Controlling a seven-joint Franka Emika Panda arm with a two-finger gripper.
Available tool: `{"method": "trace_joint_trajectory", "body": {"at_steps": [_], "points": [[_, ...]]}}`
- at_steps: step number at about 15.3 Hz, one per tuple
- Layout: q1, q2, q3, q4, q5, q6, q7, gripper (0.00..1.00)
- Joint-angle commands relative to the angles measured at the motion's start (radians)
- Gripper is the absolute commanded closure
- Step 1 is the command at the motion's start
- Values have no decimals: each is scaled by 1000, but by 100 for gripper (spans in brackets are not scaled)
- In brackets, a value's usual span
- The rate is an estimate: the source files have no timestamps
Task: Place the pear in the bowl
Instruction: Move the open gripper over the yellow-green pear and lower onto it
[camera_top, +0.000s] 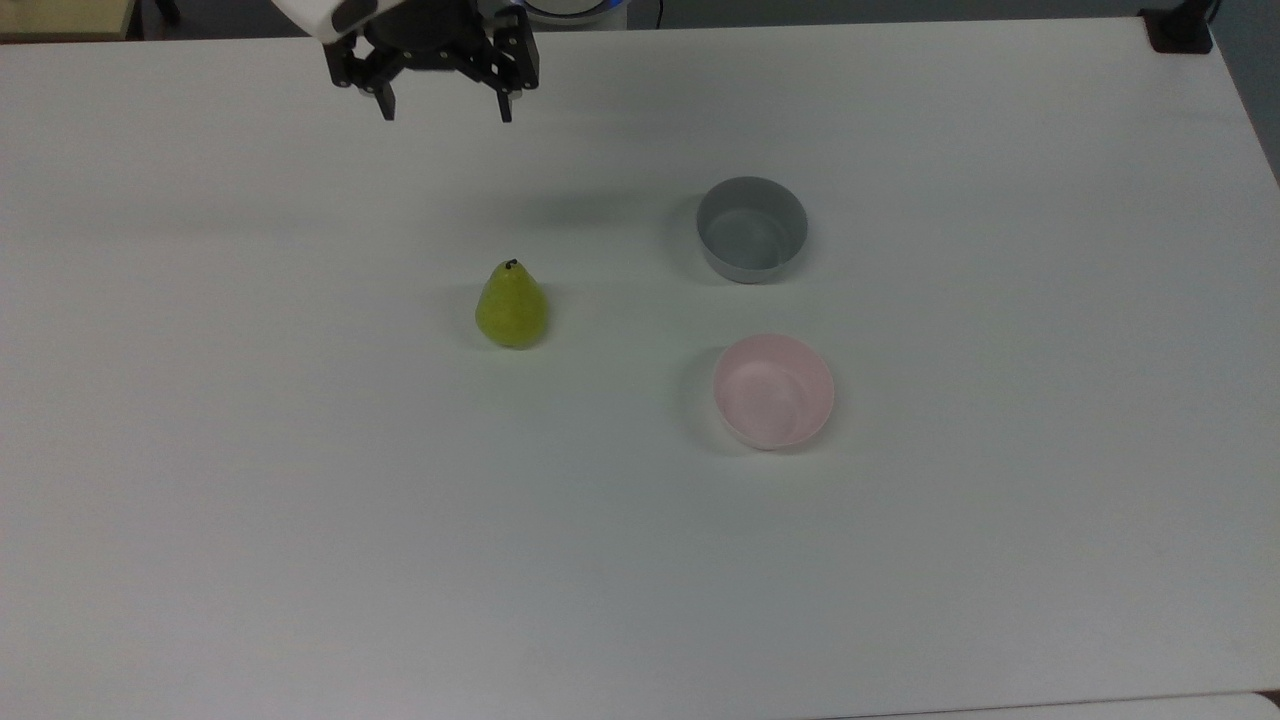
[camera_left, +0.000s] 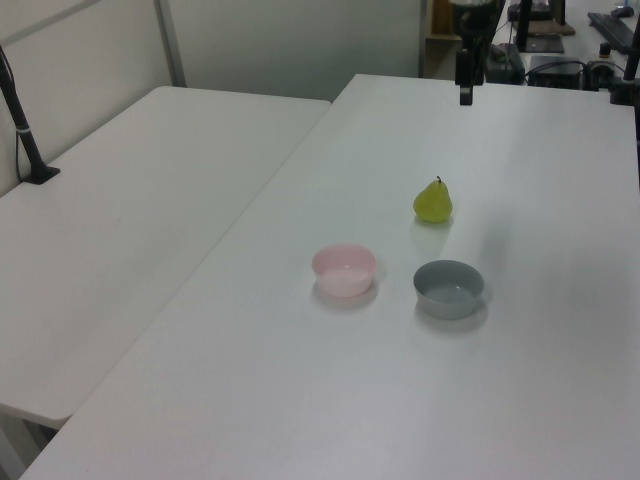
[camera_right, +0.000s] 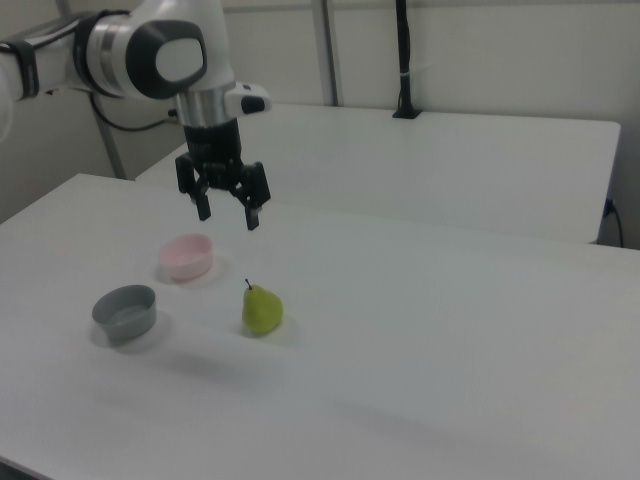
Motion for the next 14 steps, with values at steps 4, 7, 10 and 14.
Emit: {"method": "trace_joint_trajectory", "body": {"at_steps": [4,7,10,14], "points": [[40,71,-6,-83,-4,145,-50,0],[51,120,-6,-108,-6,209,-50,0],[68,166,-6,-132,-7,292,-42,0],[83,226,-6,-132,-41,316,-38,0]]}}
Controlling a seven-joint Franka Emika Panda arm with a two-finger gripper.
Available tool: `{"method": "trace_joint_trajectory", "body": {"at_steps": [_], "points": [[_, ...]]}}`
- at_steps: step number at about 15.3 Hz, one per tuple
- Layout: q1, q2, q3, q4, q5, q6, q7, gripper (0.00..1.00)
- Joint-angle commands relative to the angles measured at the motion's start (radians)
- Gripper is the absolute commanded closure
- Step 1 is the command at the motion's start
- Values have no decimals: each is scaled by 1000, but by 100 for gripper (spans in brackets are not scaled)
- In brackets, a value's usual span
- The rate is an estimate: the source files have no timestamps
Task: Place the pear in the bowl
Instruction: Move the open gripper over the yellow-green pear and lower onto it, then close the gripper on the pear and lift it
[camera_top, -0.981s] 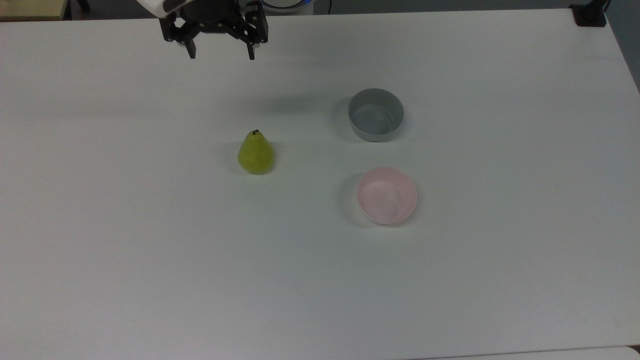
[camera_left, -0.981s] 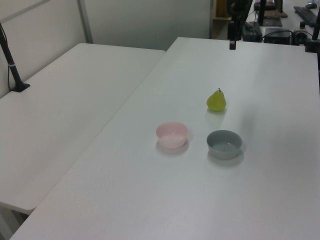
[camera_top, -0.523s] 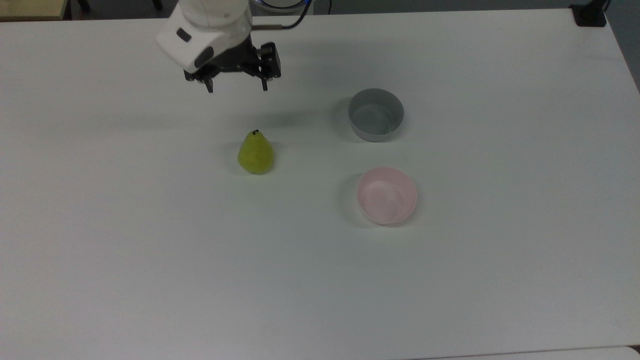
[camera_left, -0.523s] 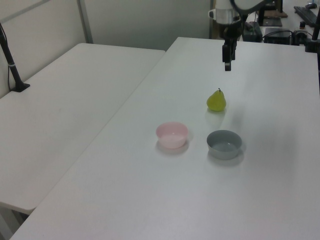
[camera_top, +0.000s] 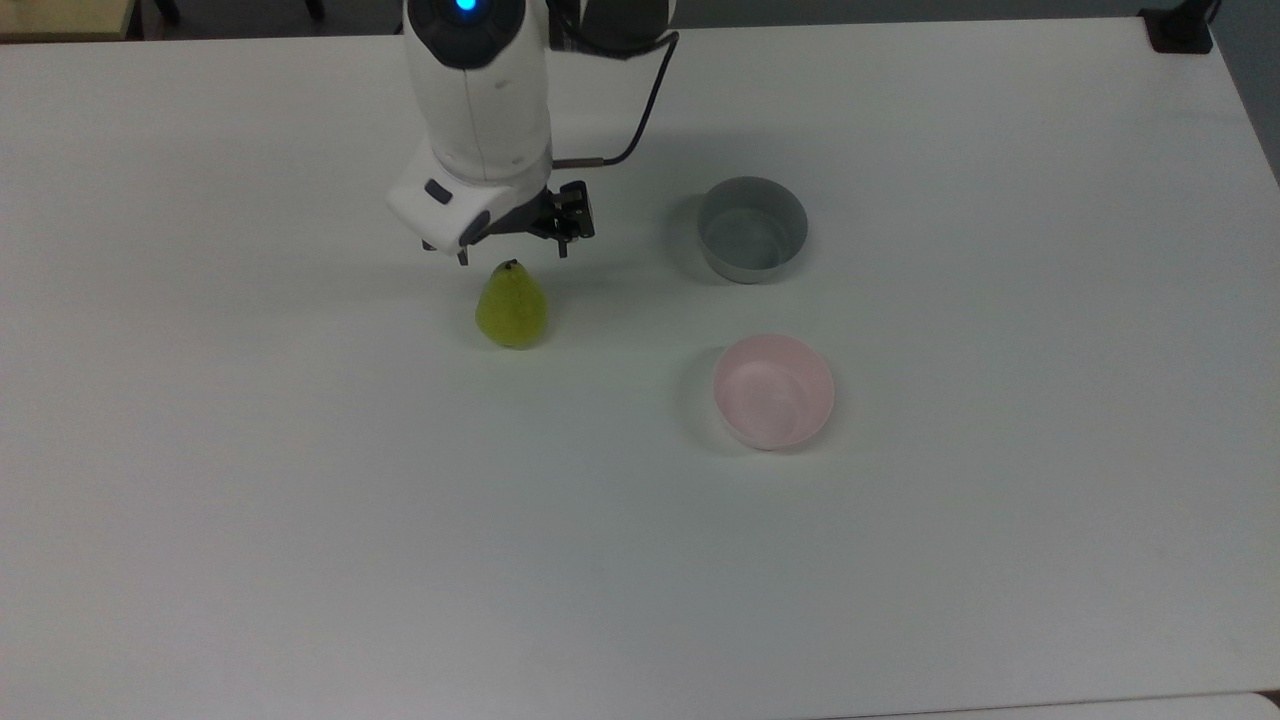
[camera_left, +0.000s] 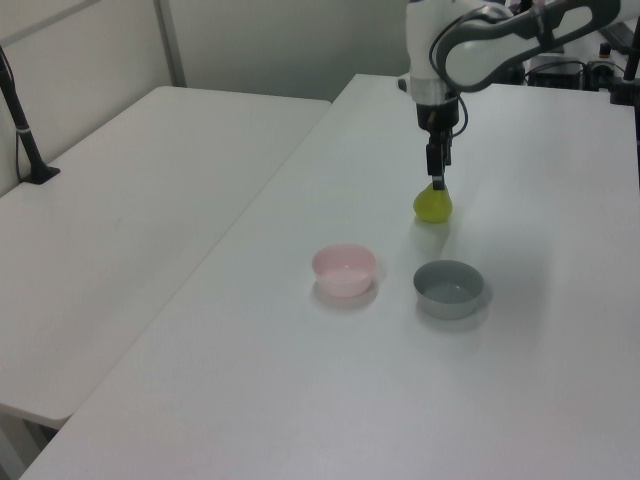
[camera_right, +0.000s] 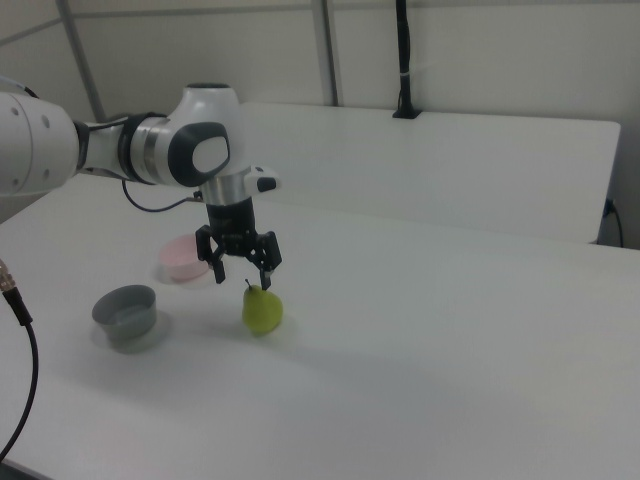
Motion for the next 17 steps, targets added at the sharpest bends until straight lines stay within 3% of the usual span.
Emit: {"method": "trace_joint_trajectory", "body": {"at_steps": [1,9,10,14,16,17], "points": [[20,35,-9,-30,-40,65,-7,0],[21,84,-9,-50,-72,136,-1,0],[23,84,-9,-50,-88,136,4,16],[23,81,-9,-48,-88,134,5,62],[21,76,-9,-48,-88,131,8,76],[20,62,-9,-48,-88,125,7,76]]}}
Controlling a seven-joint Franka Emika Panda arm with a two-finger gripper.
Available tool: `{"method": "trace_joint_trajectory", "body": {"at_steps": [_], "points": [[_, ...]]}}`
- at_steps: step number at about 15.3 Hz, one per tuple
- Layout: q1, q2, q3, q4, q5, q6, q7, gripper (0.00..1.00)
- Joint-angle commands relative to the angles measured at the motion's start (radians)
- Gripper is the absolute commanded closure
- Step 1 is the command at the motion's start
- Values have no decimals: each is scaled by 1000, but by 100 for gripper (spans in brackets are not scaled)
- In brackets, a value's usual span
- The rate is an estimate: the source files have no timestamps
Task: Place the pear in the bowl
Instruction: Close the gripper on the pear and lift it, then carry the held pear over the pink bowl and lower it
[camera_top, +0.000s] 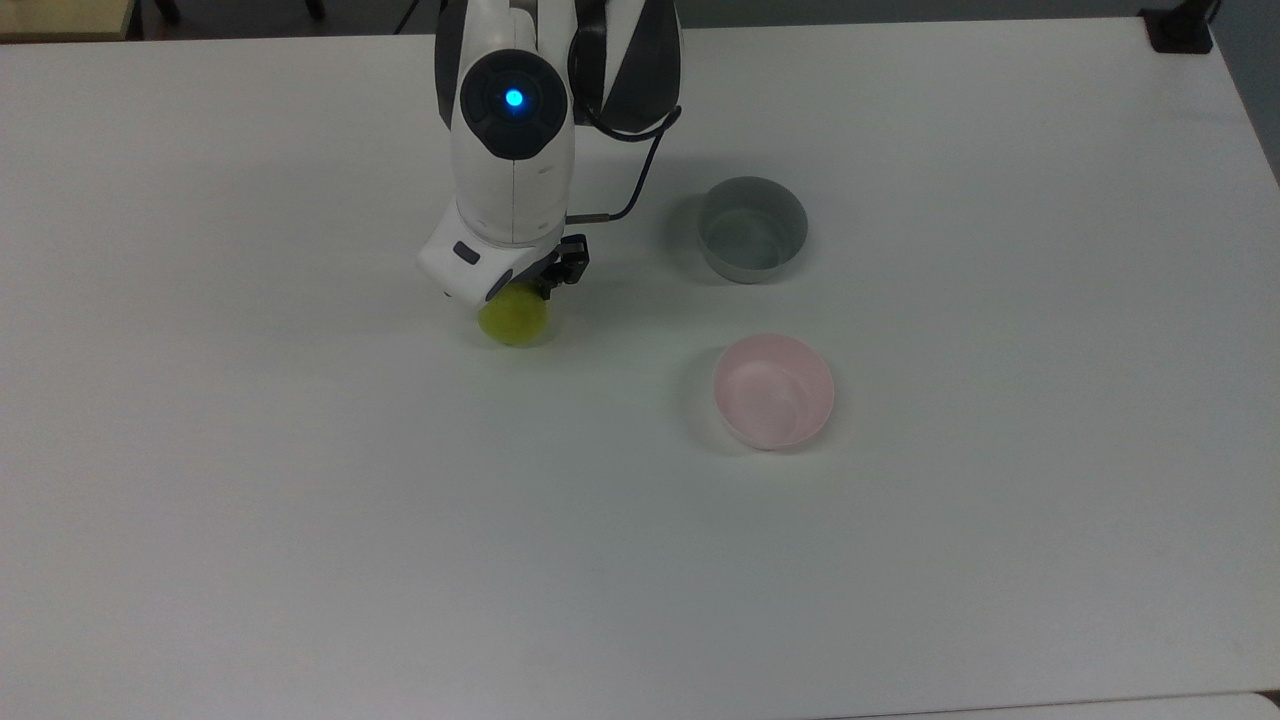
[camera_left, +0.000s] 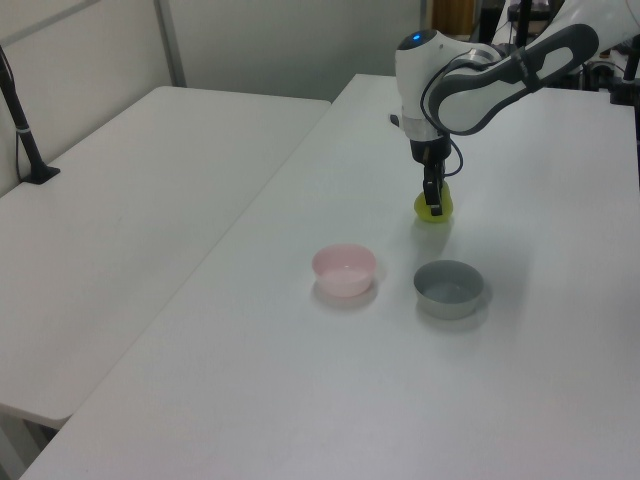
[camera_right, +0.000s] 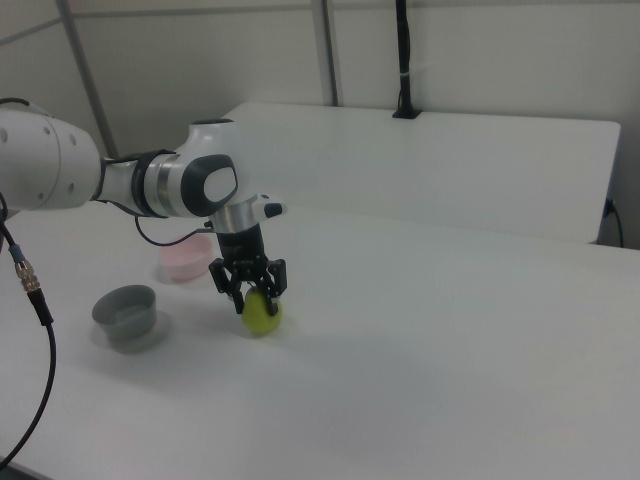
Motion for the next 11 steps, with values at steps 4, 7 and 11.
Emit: {"method": "trace_joint_trajectory", "body": {"at_steps": [4,7,11], "points": [[5,-96,-10,-12,-10,-18,11,76],[1,-137,-13,37,-6,-96,9,76],[2,-191,-30,94,3,-184,2,76]]}}
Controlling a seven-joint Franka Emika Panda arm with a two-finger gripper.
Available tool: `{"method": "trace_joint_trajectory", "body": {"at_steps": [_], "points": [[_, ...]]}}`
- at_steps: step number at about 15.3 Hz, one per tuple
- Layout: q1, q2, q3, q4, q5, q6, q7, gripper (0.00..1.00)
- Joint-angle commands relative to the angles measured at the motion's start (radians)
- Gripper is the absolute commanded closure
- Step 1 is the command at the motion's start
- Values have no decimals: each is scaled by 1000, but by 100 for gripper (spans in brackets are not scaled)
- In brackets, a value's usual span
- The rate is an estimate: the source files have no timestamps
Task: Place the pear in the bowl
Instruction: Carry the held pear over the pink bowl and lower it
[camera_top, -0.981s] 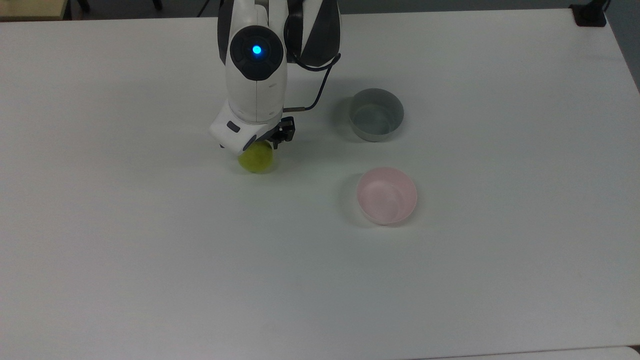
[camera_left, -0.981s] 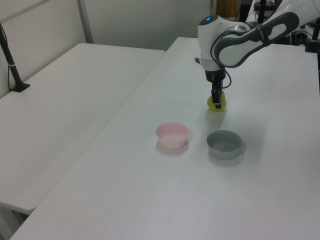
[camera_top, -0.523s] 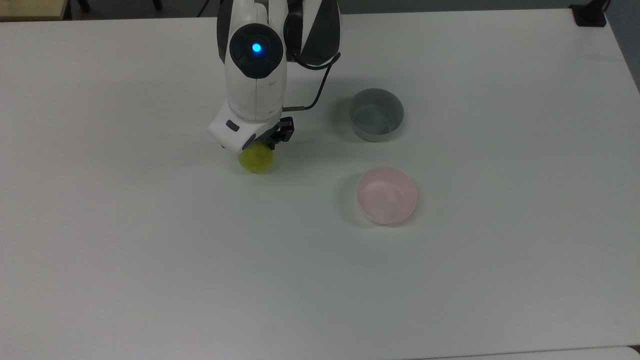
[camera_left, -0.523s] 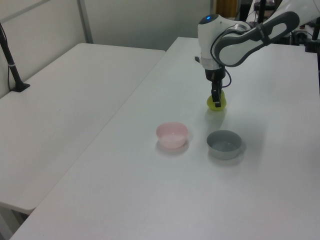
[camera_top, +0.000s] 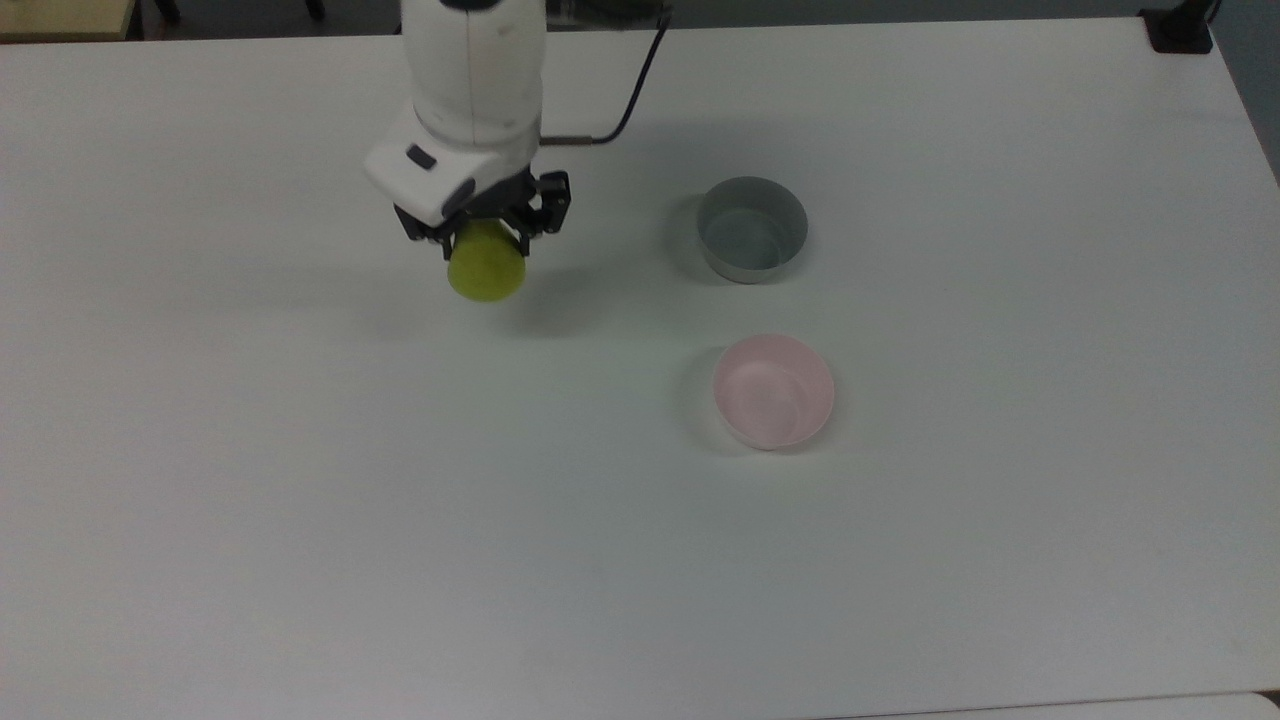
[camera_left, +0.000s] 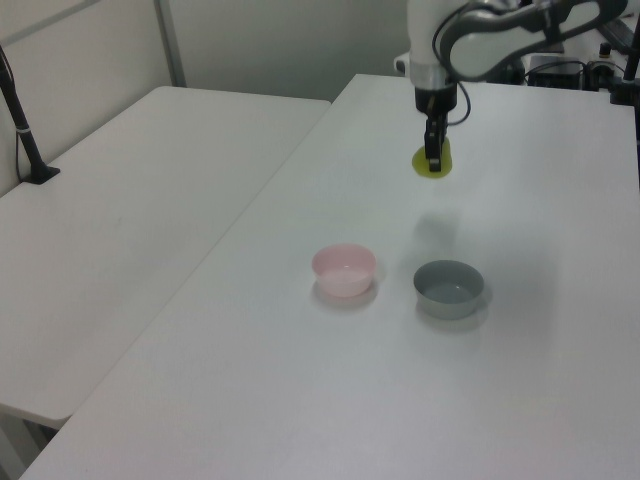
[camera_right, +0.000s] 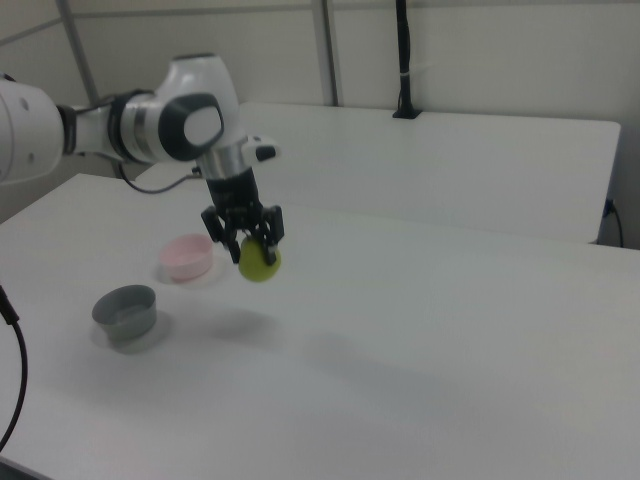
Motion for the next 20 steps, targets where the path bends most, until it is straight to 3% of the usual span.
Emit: {"method": "trace_joint_trajectory", "body": {"at_steps": [1,5,7,11,16,20], "points": [[8,-51,-12,38,6,-85,0,76],[32,-33,-12,73,49,-75,8,76],[77,22,-15,140,109,-72,31,75],[204,100,-43,209,135,-63,167,75],[321,199,-46,225,135,178,408,75],[355,229,-51,226,134,227,430,73]]}}
